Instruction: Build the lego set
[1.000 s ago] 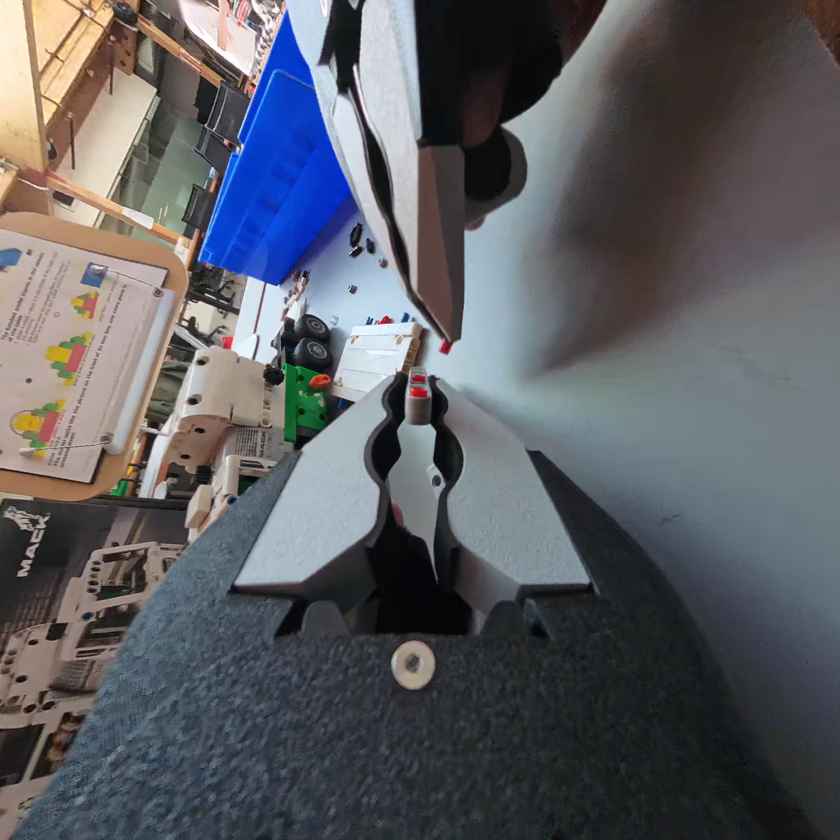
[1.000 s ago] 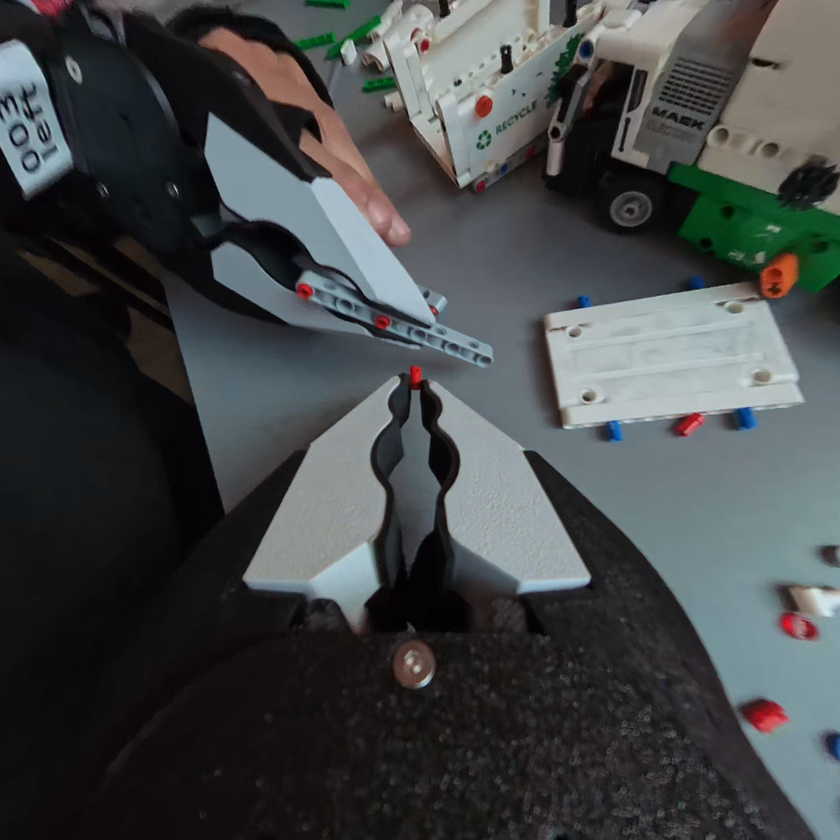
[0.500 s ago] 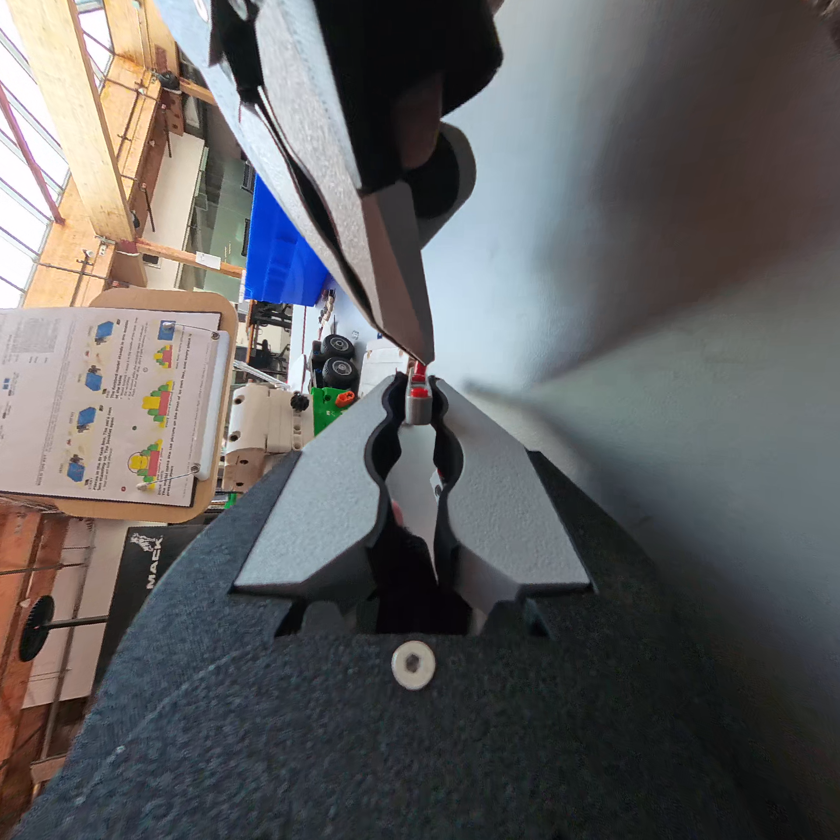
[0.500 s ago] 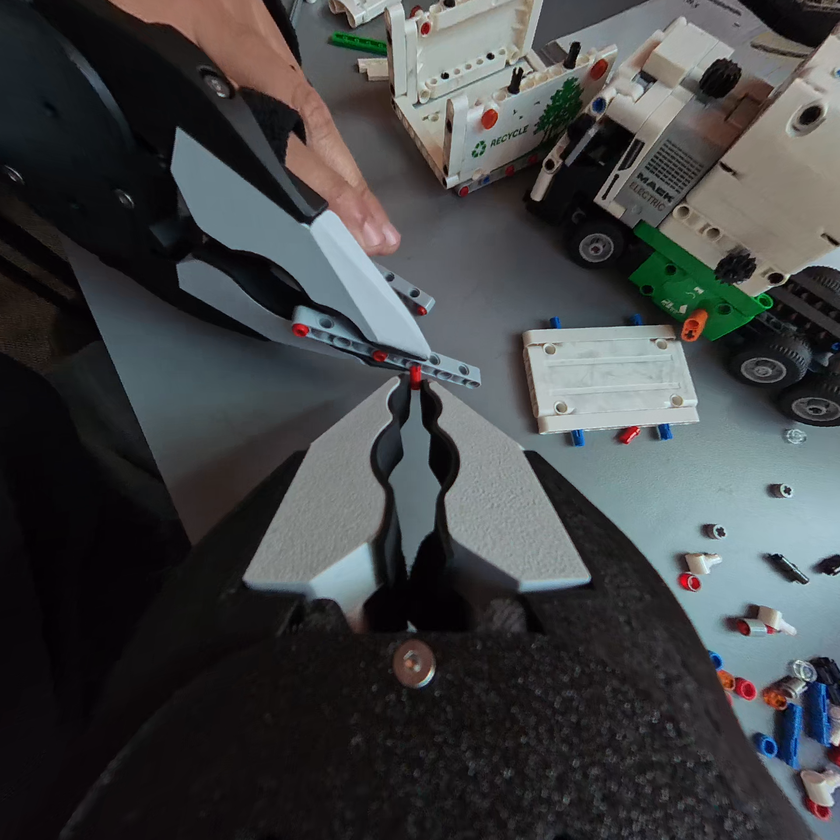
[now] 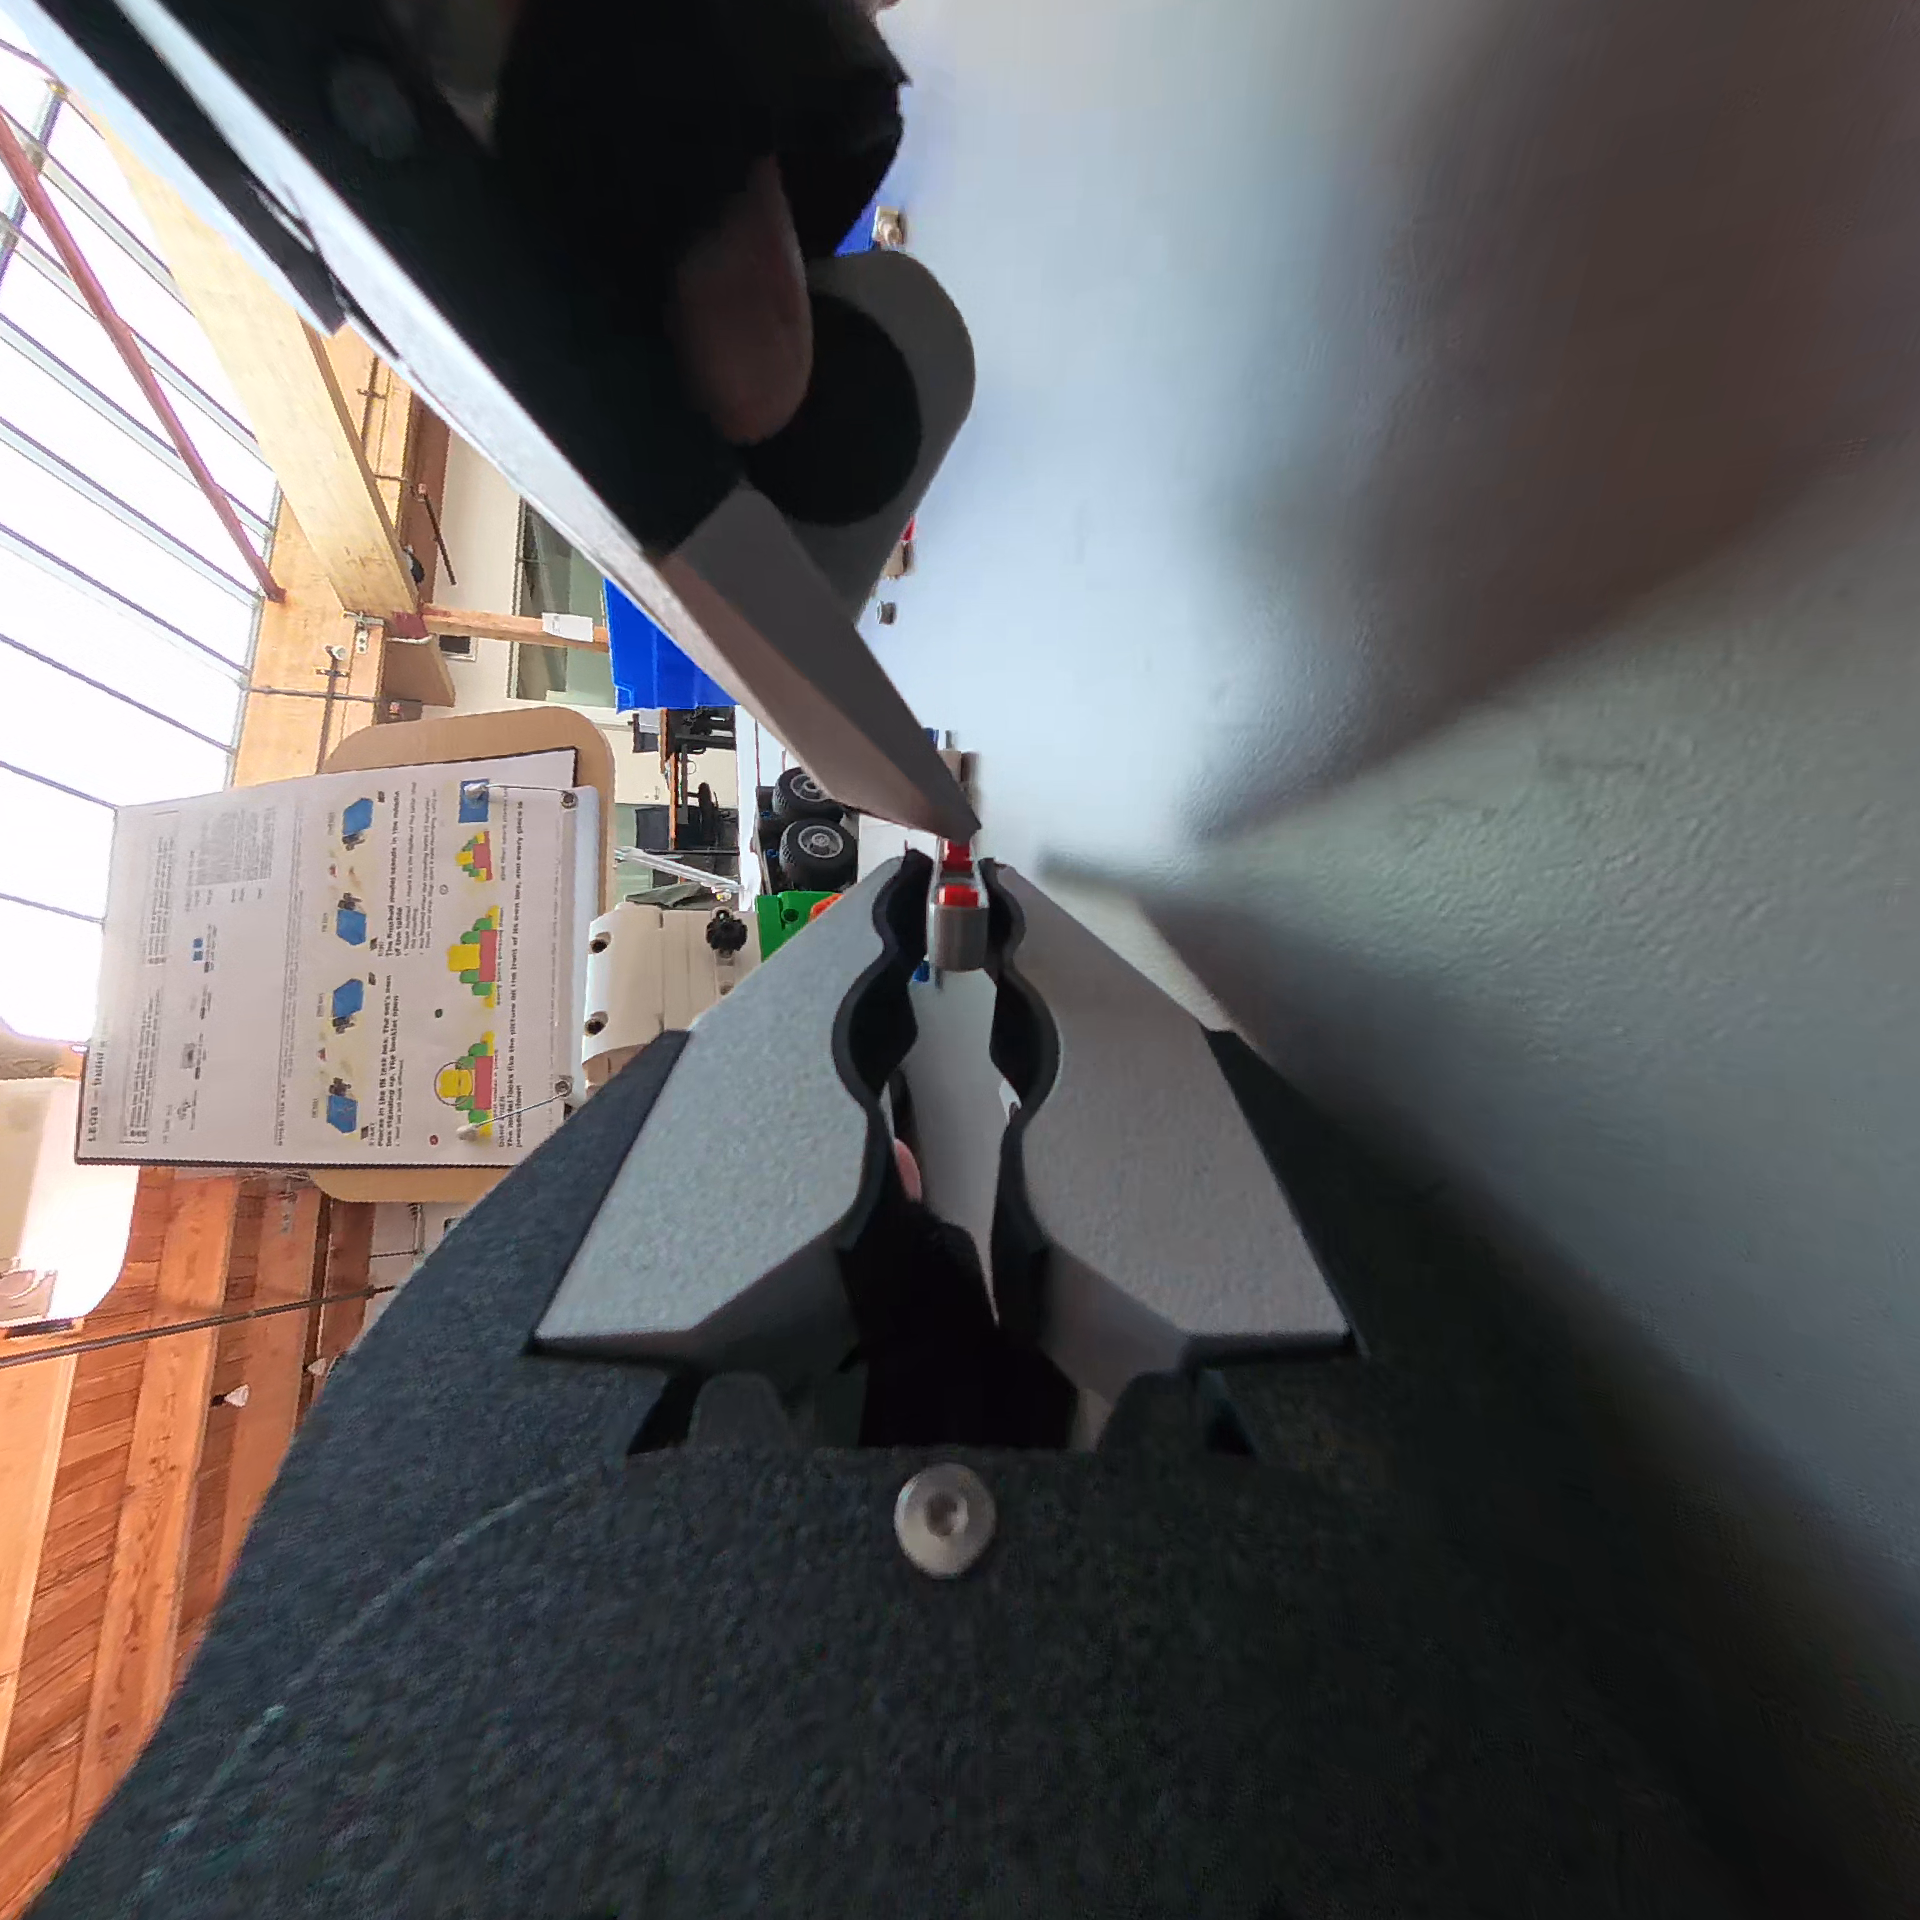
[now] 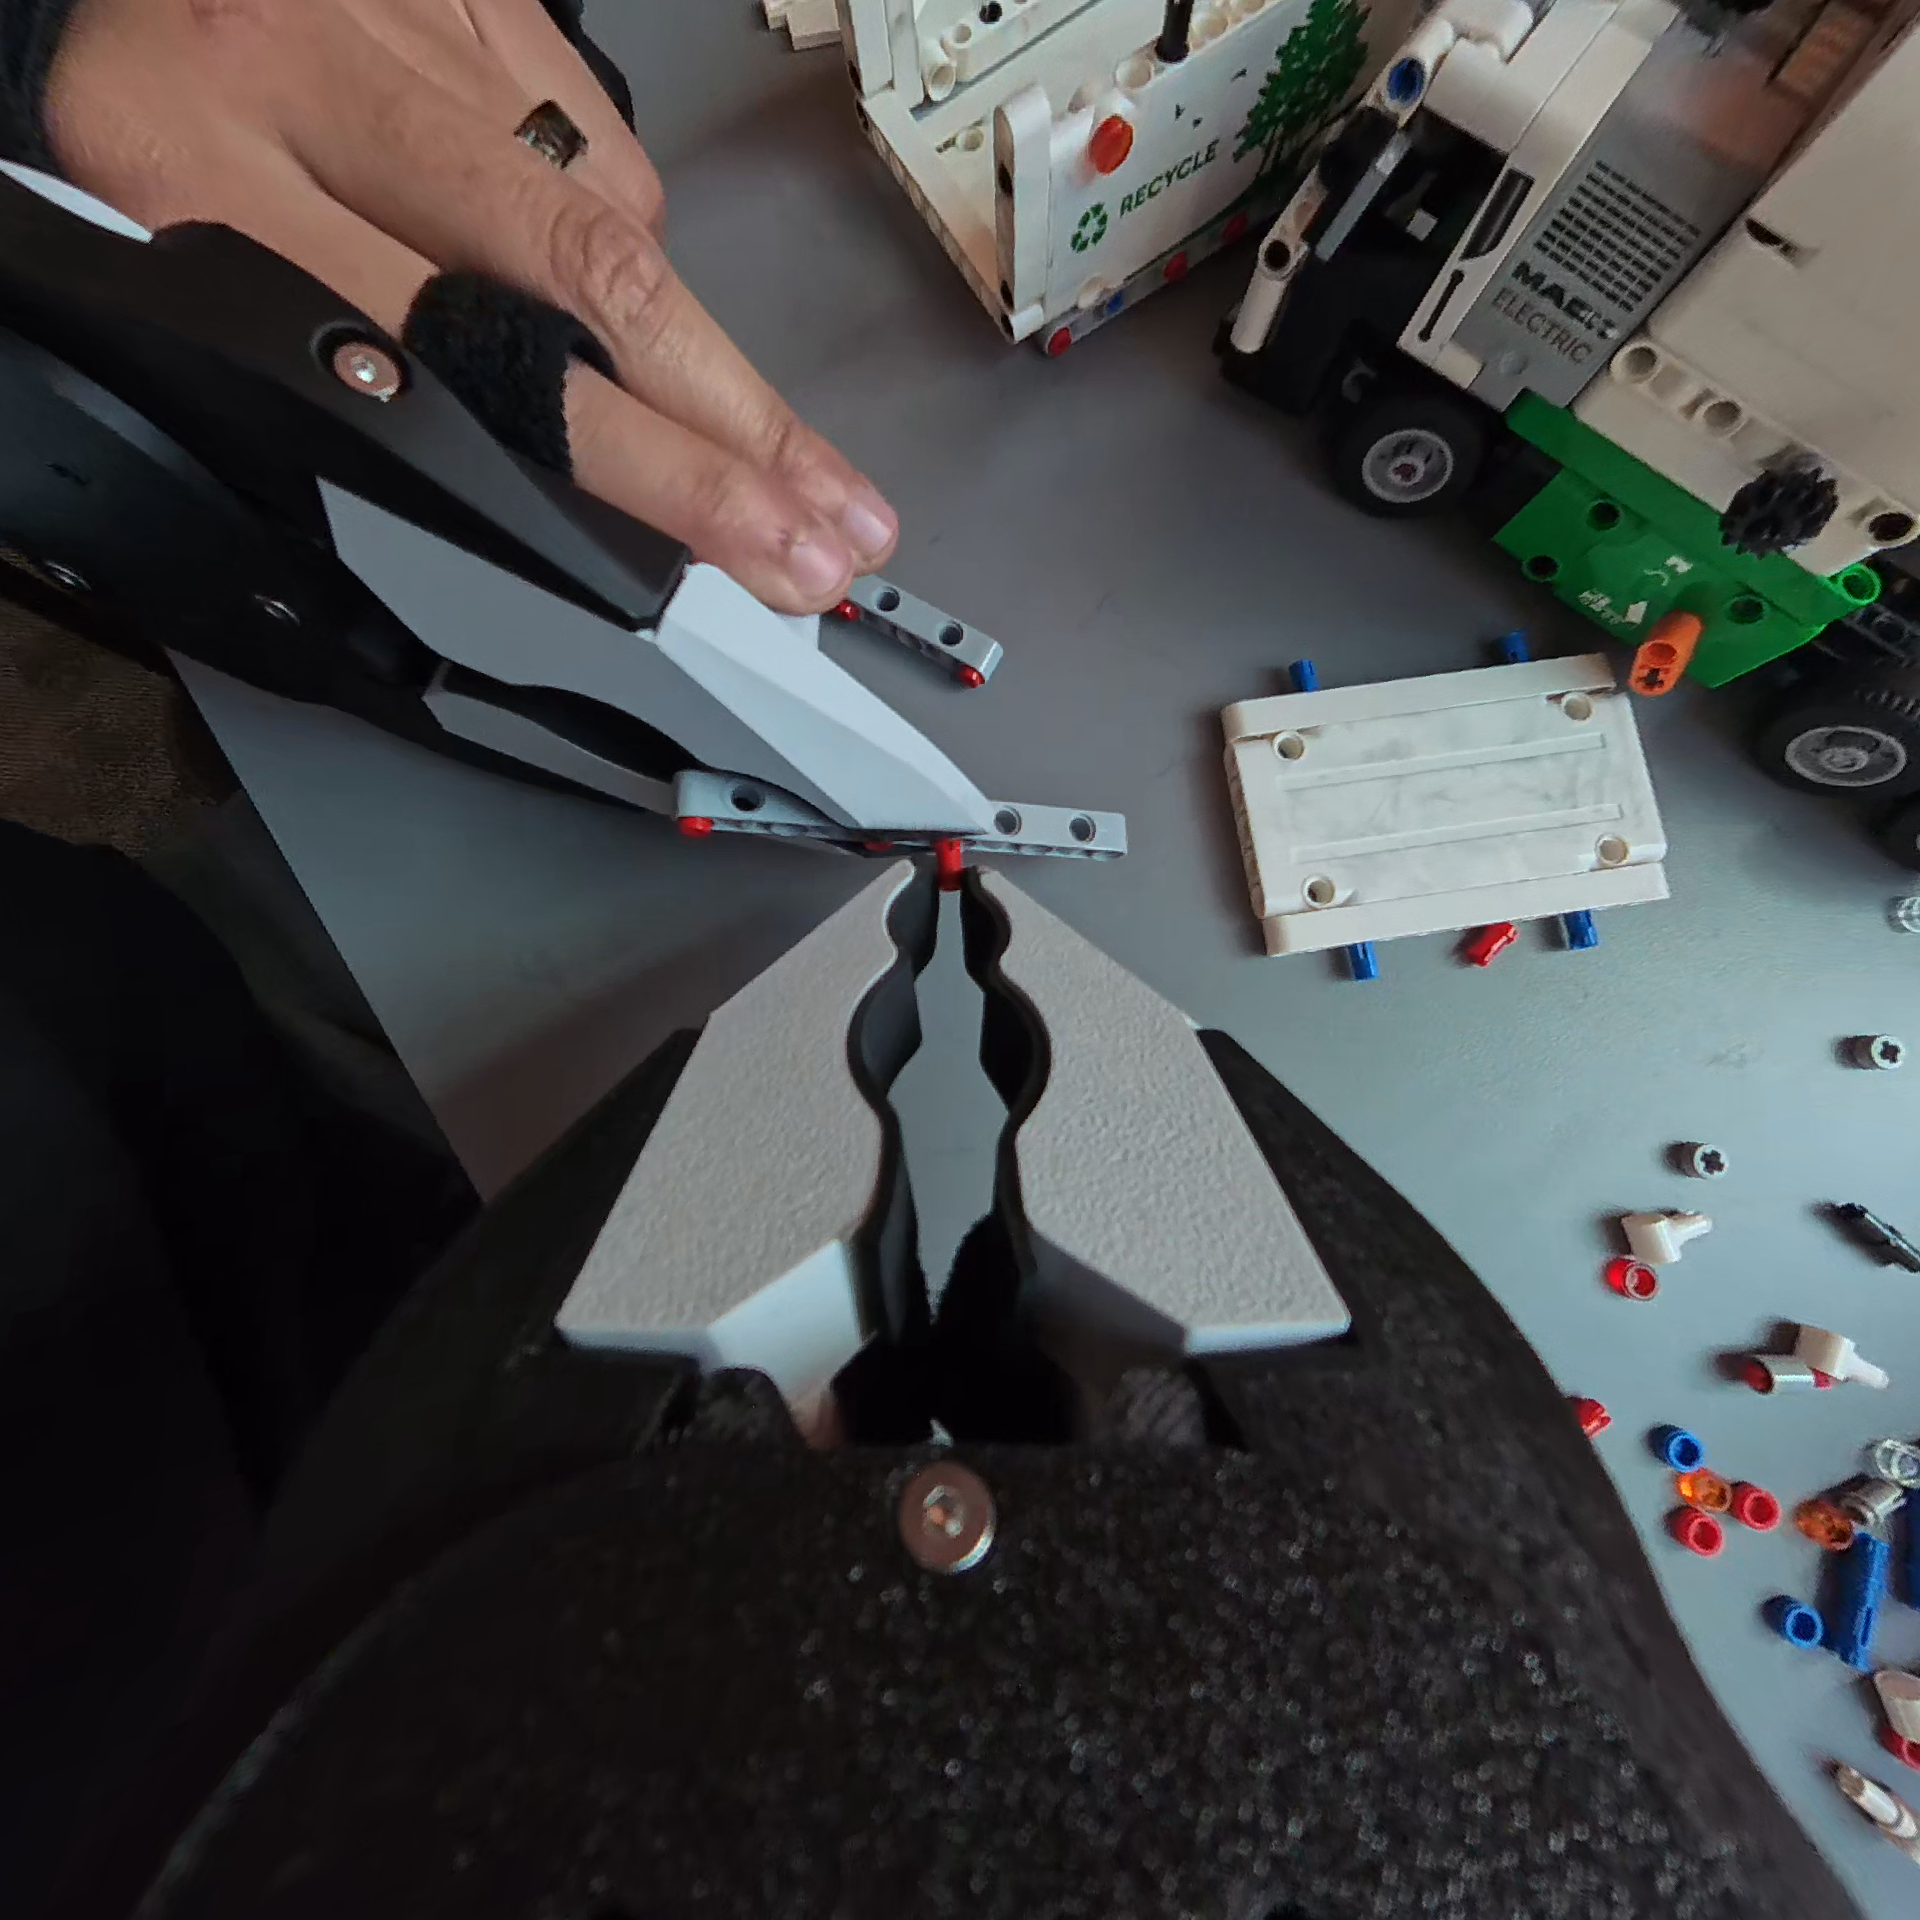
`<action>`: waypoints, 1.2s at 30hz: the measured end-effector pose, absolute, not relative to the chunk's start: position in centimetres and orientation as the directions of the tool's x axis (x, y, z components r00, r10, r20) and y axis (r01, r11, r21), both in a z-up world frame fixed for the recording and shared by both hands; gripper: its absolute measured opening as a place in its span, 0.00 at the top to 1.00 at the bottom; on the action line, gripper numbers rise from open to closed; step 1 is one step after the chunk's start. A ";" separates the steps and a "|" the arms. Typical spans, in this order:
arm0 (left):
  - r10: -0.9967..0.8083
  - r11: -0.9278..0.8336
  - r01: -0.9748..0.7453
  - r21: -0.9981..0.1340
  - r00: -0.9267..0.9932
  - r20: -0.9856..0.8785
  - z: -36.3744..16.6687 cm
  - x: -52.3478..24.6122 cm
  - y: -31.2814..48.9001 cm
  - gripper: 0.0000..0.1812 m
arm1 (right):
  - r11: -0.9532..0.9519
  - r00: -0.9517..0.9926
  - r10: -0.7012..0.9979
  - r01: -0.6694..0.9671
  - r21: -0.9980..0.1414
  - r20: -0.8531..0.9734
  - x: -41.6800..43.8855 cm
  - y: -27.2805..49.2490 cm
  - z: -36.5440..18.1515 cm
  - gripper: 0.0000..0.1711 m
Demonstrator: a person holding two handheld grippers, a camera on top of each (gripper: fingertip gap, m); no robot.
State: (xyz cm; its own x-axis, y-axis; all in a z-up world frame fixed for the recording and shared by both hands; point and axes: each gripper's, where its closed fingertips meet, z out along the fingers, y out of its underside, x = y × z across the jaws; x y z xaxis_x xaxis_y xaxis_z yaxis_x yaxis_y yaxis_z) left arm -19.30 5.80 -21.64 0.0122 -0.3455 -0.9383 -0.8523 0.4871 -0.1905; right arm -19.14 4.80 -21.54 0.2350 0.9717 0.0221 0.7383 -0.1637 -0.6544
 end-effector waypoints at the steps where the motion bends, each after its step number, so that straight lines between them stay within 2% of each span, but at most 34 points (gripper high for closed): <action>1: -0.354 0.485 -0.851 -0.200 0.018 -0.935 -21.7 -19.3 5.8 0.97 | -0.160 0.234 0.972 0.739 -0.654 0.026 -19.1 4.8 -21.5 0.98; 8: -0.372 0.481 -0.848 -0.224 0.034 -0.927 -21.7 -19.3 5.8 0.97 | -0.163 0.237 0.971 0.743 -0.649 0.028 -19.1 5.0 -21.7 0.98; 21: -0.354 0.482 -0.855 -0.191 0.009 -0.935 -21.9 -19.3 5.9 0.97 | -0.133 0.225 0.972 0.753 -0.645 0.062 -19.2 5.1 -21.8 0.98; 28: -0.313 0.485 -0.866 -0.124 -0.040 -0.949 -22.2 -19.4 6.0 0.97 | -0.090 0.217 0.967 0.779 -0.621 0.131 -19.3 5.3 -22.2 0.98; 36: -0.336 0.481 -0.866 -0.140 -0.035 -0.941 -22.6 -19.3 5.9 0.97 | -0.082 0.195 0.977 0.729 -0.679 0.092 -19.6 5.2 -22.5 0.98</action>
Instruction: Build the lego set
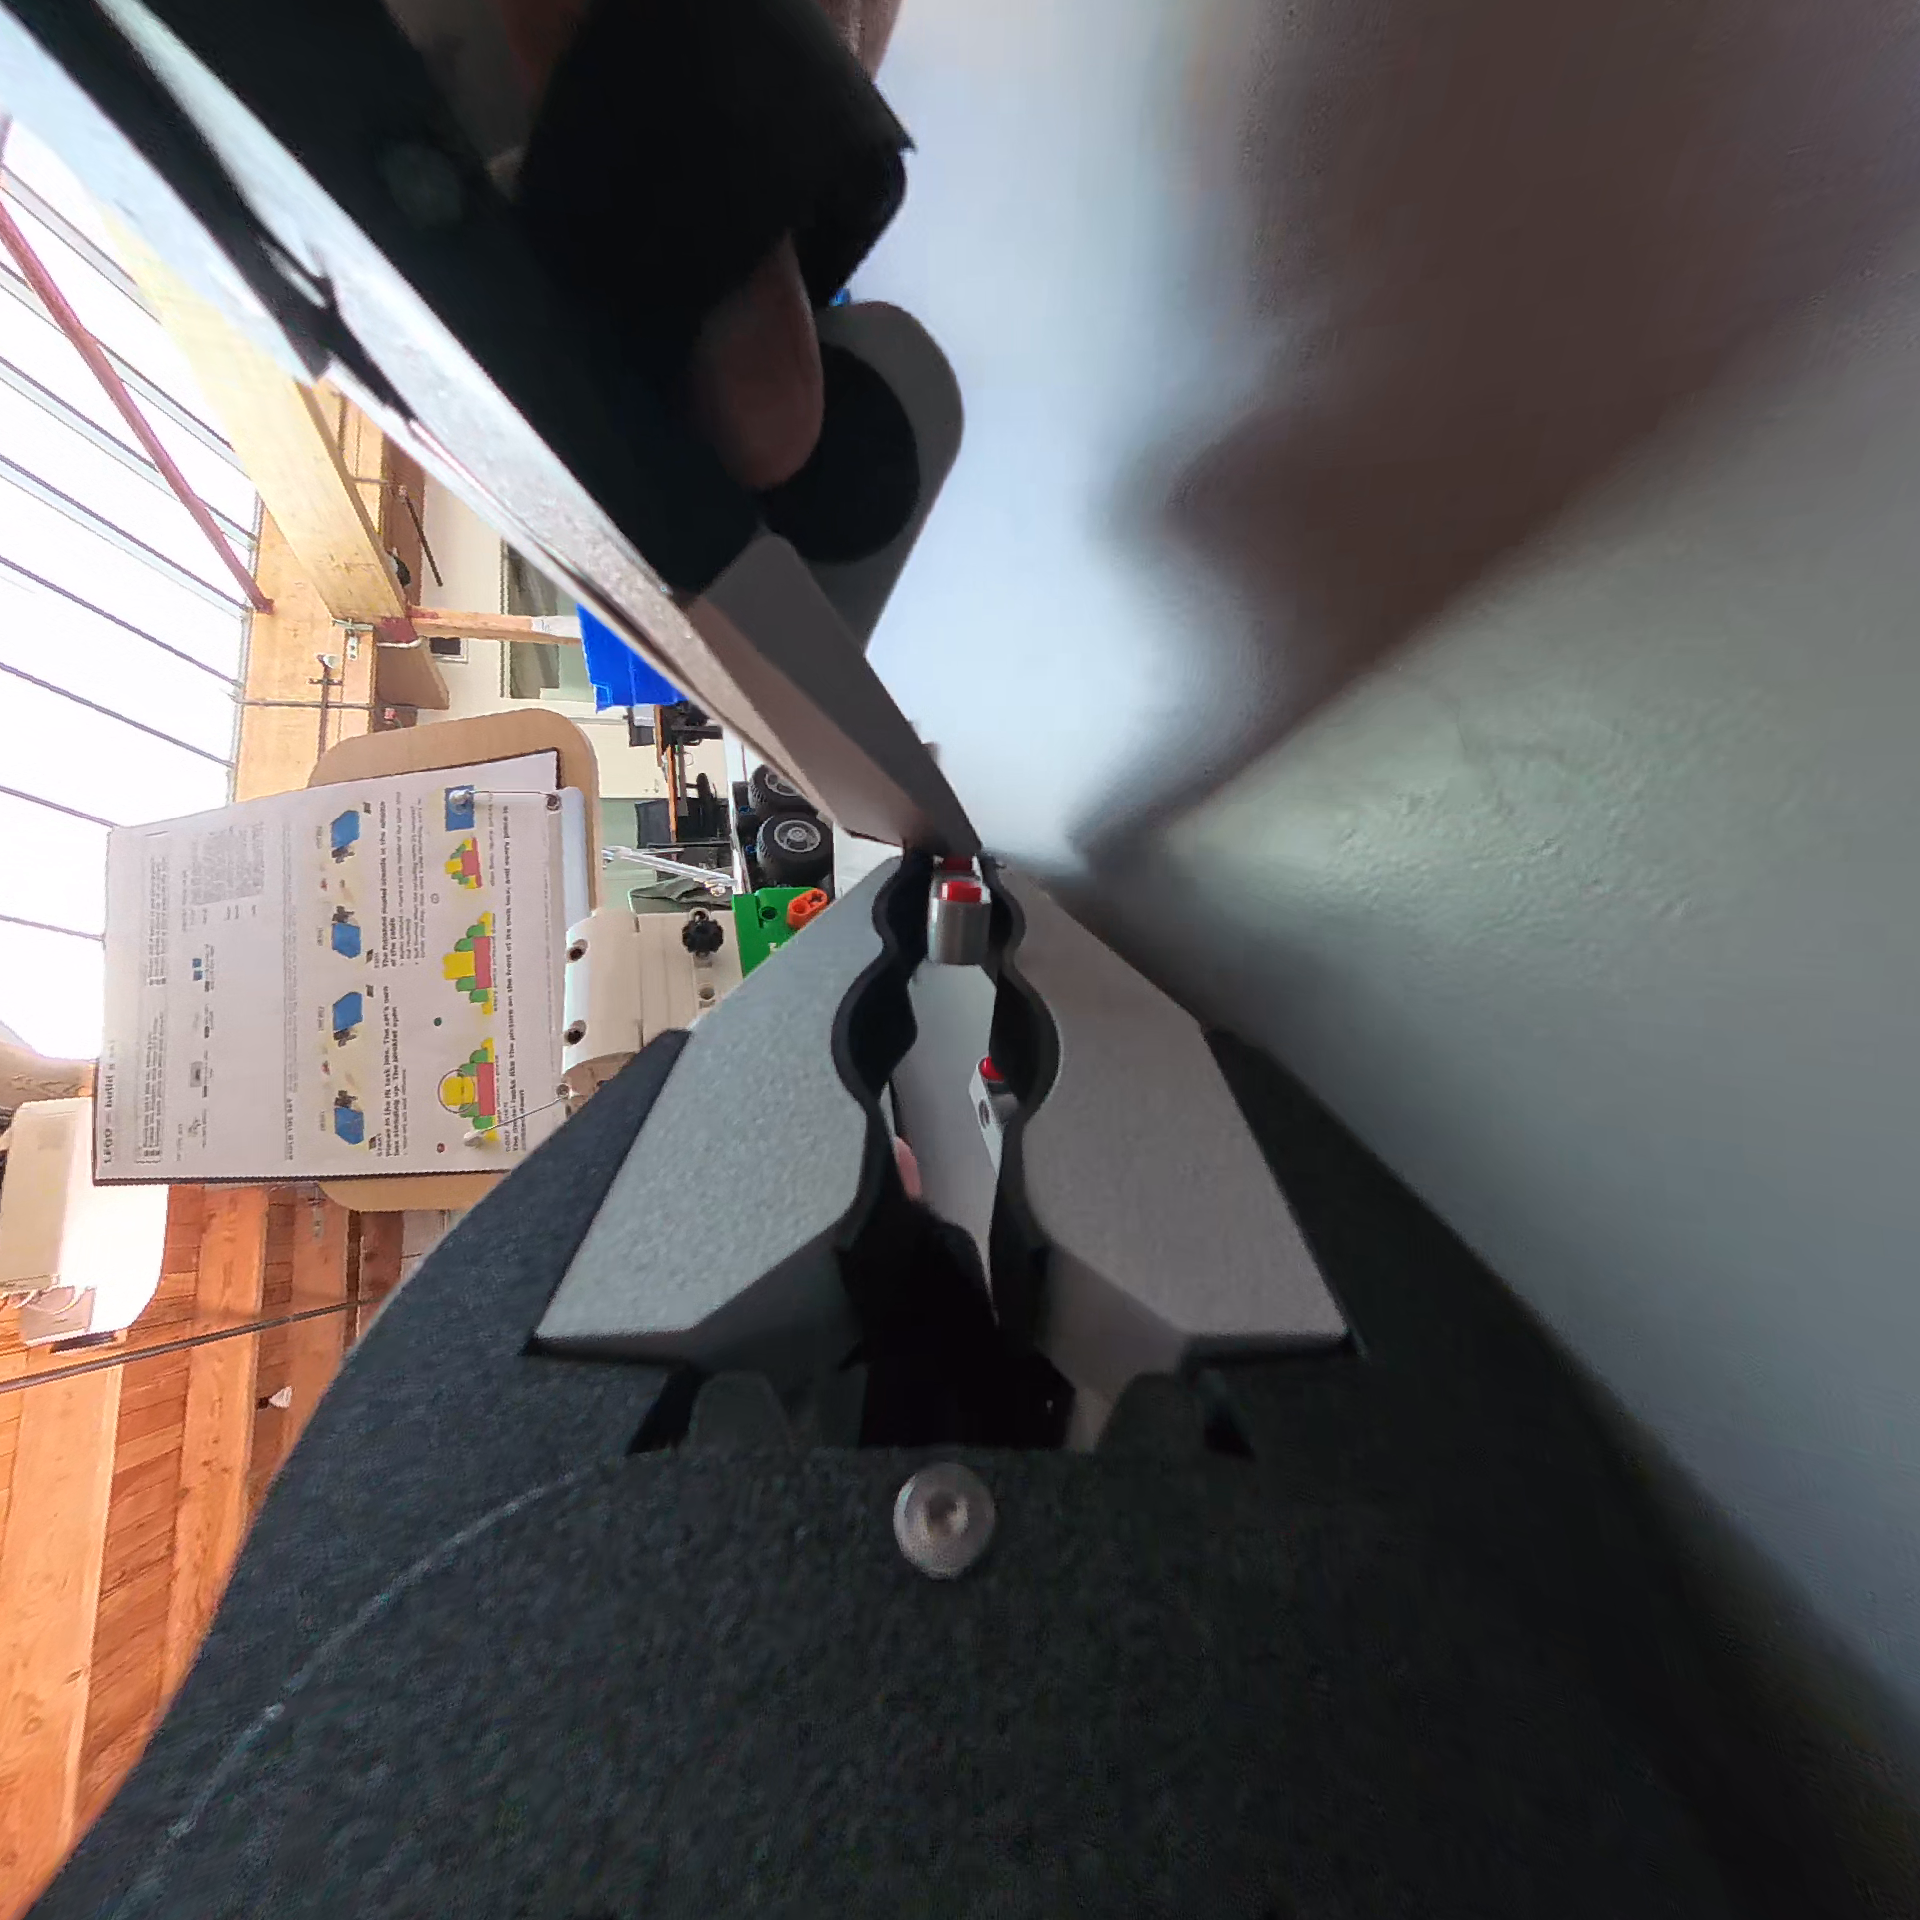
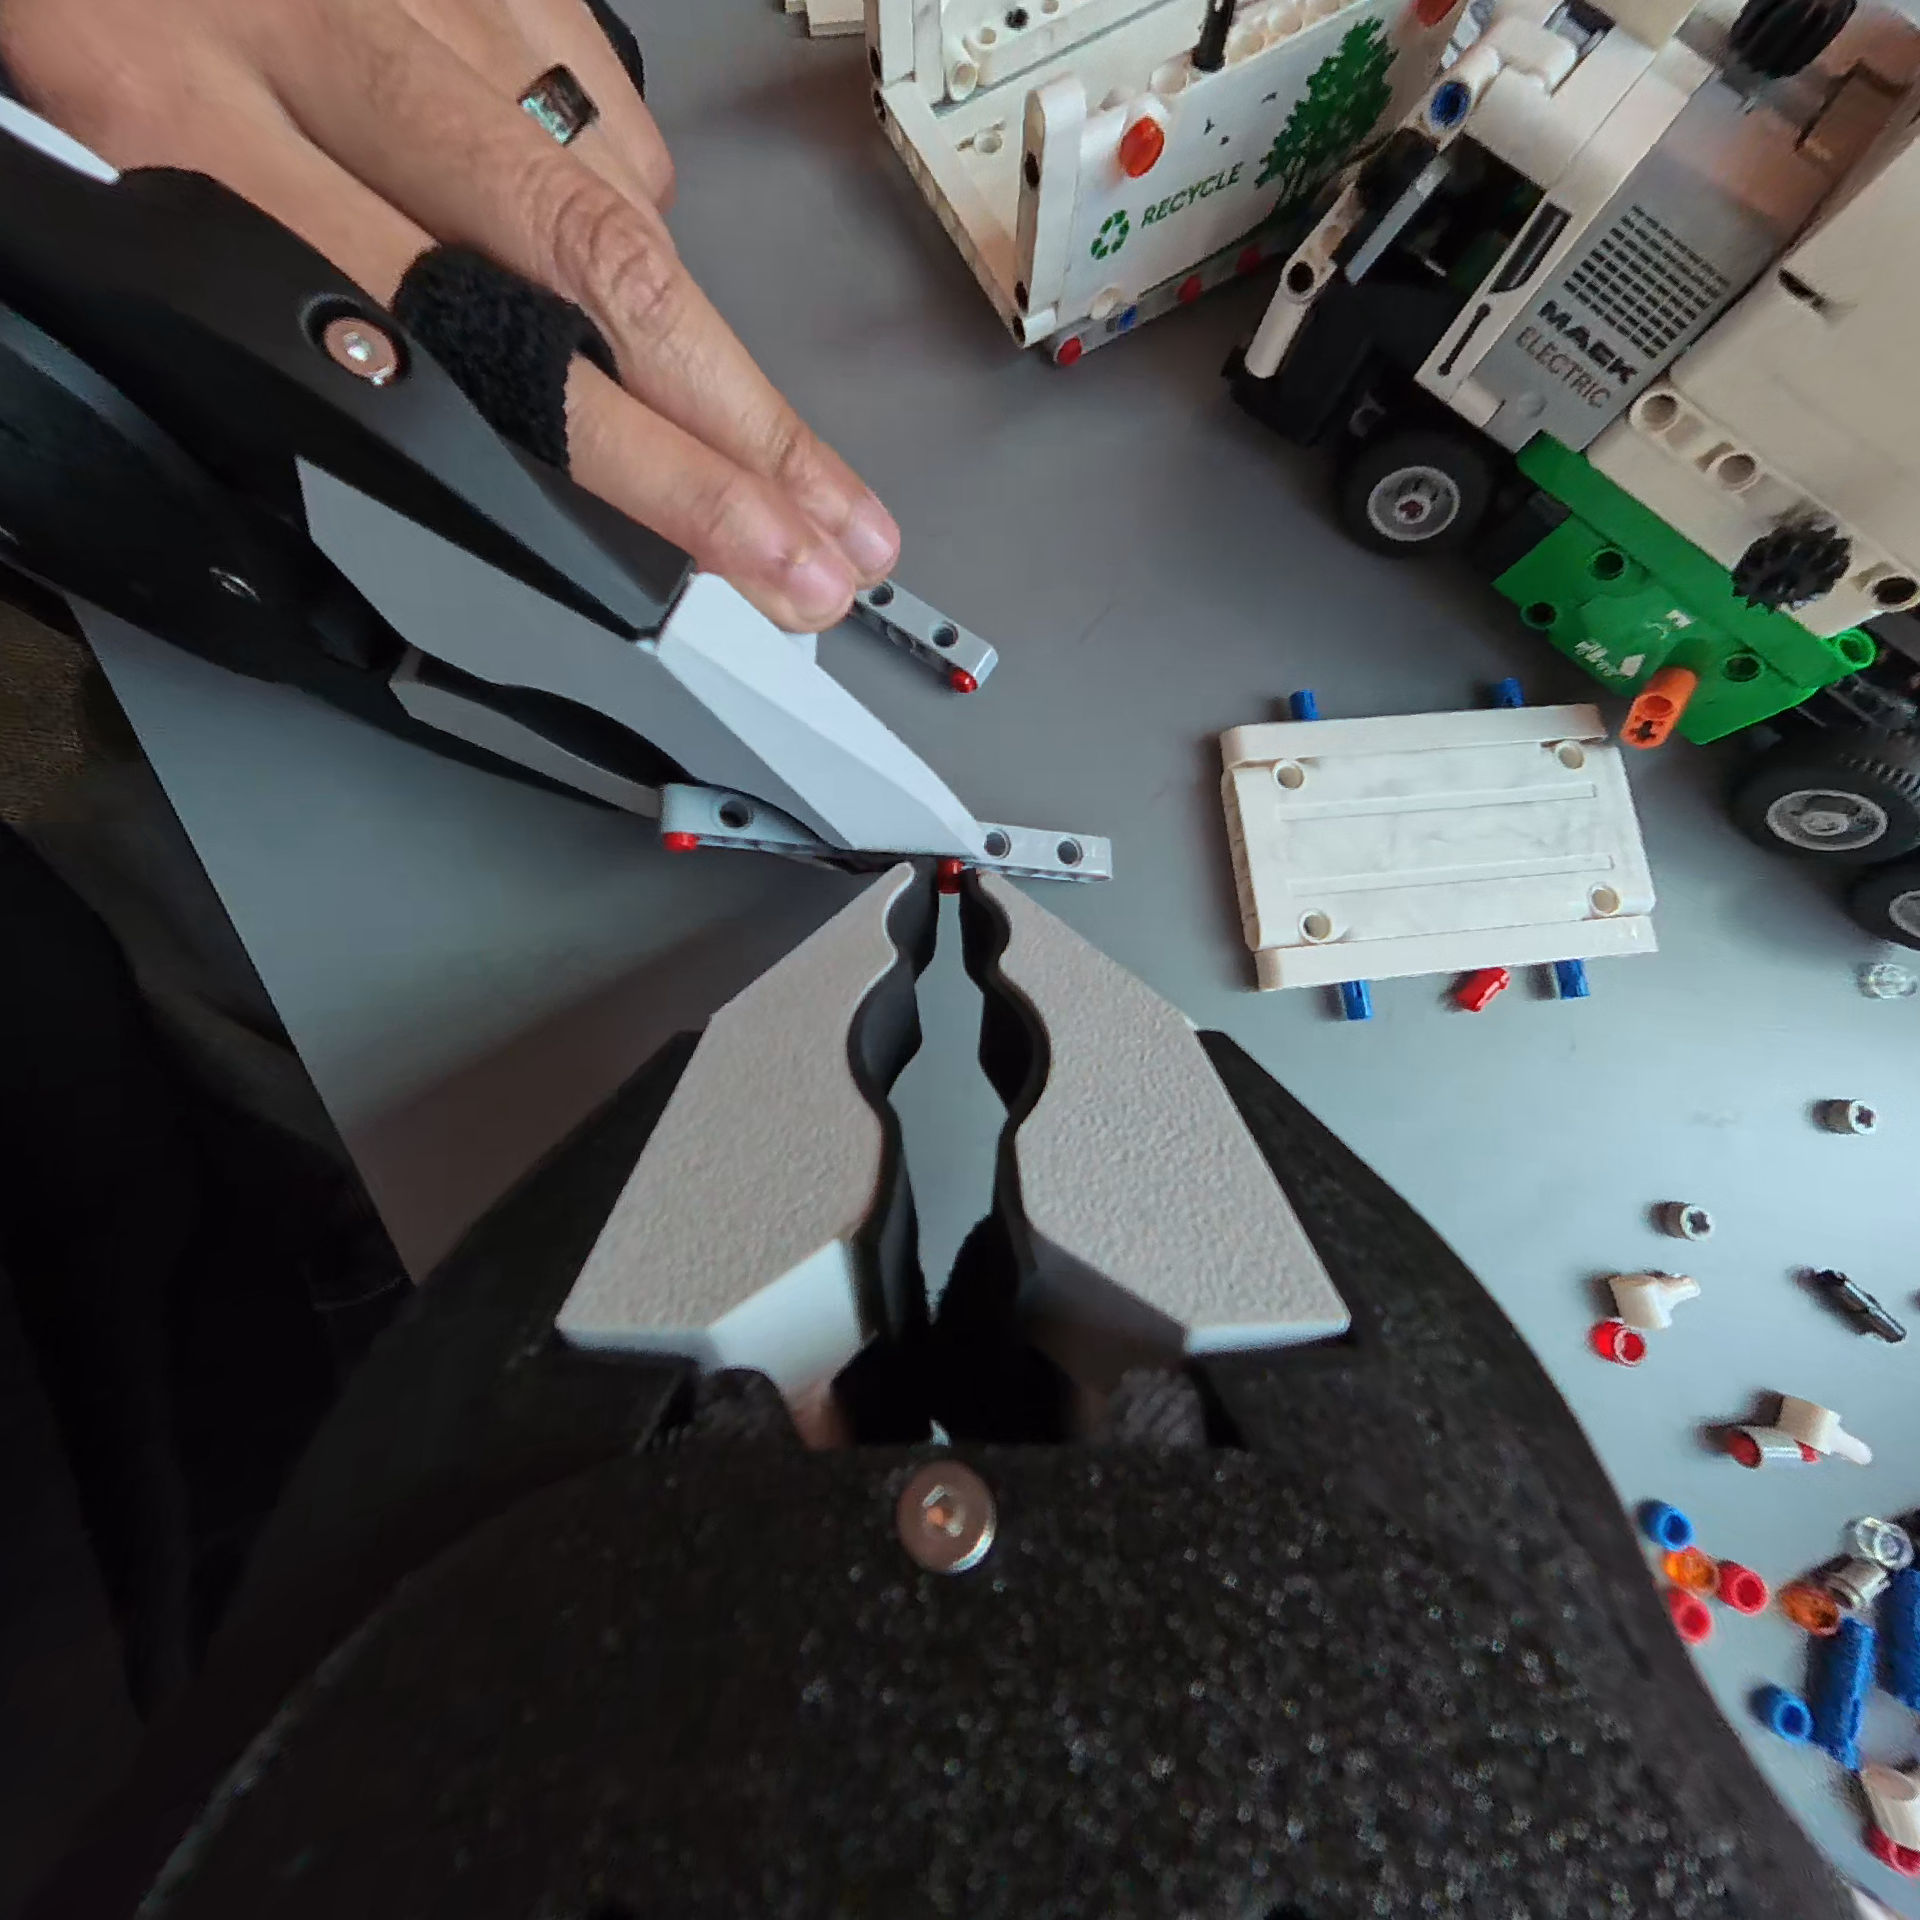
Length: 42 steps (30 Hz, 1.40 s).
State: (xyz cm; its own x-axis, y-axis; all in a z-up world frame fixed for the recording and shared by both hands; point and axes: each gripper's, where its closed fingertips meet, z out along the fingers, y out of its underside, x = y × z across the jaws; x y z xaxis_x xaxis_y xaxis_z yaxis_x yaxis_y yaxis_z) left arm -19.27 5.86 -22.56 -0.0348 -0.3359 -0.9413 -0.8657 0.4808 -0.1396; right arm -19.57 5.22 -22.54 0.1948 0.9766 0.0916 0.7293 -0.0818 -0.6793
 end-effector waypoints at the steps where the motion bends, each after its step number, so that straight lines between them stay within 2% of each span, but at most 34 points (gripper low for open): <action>1: -0.343 0.476 -0.866 -0.152 -0.024 -0.939 -22.5 -19.3 5.9 0.97 | -0.093 0.199 0.977 0.716 -0.692 0.074 -19.6 5.2 -22.5 0.98; 8: -0.417 0.444 -0.844 -0.301 0.103 -0.903 -21.5 -19.2 6.2 0.97 | -0.181 0.226 0.972 0.565 -0.805 -0.060 -19.5 5.5 -21.1 0.97; 11: -0.421 0.437 -0.843 -0.313 0.115 -0.900 -21.4 -19.4 6.4 0.97 | -0.244 0.213 0.964 0.484 -0.841 -0.157 -19.1 5.4 -20.3 0.96; 13: -0.427 0.439 -0.833 -0.335 0.135 -0.894 -21.2 -19.4 6.3 0.97 | -0.255 0.215 0.961 0.458 -0.852 -0.172 -18.8 5.6 -20.3 1.00; 28: -0.452 0.438 -0.810 -0.391 0.177 -0.874 -20.6 -19.2 6.2 0.97 | -0.241 0.204 0.966 0.463 -0.853 -0.162 -19.0 5.4 -20.4 1.00; 39: -0.435 0.468 -0.803 -0.369 0.154 -0.887 -20.5 -19.1 5.6 0.97 | -0.222 0.186 0.971 0.472 -0.853 -0.149 -19.5 4.9 -20.3 1.00; 42: -0.471 0.463 -0.779 -0.423 0.188 -0.862 -20.1 -18.9 5.5 0.97 | -0.220 0.175 0.972 0.460 -0.860 -0.155 -19.4 4.9 -20.0 1.00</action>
State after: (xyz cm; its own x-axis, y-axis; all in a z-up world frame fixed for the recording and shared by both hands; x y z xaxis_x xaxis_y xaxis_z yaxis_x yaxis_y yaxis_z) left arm -18.93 5.54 -20.14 0.1885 -0.4707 -0.8619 -0.7787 0.4632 -0.4232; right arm -19.40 4.89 -19.98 0.1752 0.9723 -0.1549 0.4597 -0.2199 -0.8604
